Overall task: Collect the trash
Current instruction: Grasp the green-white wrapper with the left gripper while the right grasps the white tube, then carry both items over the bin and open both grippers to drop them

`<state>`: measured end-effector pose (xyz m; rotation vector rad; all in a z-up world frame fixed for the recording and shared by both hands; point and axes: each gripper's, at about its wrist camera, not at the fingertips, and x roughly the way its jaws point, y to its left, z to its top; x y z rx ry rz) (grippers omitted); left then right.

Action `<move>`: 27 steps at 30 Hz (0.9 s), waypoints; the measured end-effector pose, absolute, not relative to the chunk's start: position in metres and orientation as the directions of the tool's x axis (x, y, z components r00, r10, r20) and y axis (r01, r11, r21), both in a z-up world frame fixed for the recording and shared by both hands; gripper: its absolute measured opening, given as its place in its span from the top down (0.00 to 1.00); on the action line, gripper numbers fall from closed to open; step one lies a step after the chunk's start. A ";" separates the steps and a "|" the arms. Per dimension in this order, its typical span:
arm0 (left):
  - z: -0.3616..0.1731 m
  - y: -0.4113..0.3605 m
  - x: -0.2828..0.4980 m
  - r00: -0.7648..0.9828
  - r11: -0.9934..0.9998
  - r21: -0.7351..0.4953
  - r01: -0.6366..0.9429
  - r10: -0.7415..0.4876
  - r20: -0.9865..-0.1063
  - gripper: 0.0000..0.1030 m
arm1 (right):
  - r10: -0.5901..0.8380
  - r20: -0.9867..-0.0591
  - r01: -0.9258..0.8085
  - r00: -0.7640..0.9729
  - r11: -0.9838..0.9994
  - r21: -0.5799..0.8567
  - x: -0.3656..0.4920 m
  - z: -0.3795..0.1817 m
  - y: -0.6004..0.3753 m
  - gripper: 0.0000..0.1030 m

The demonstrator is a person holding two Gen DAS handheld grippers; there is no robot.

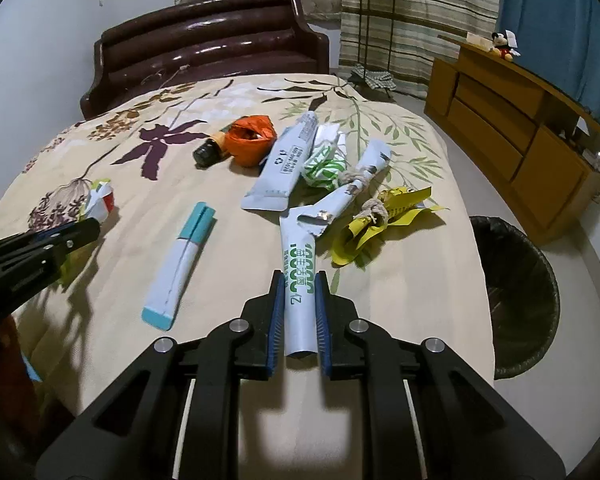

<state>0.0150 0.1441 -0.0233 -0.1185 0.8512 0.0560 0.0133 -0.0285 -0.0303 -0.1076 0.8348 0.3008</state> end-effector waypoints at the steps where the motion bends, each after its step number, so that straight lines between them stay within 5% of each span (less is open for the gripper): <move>1: -0.023 0.144 0.014 0.660 0.992 -0.081 -0.097 0.003 -0.751 0.80 | 0.223 -0.740 -0.308 0.635 0.951 0.022 0.011 -0.029 -0.028 0.85; 27: 0.009 0.066 0.021 0.727 0.992 -0.109 0.063 -0.120 -0.676 0.80 | 0.093 -0.623 -0.144 0.777 0.989 -0.033 0.010 0.017 -0.102 0.85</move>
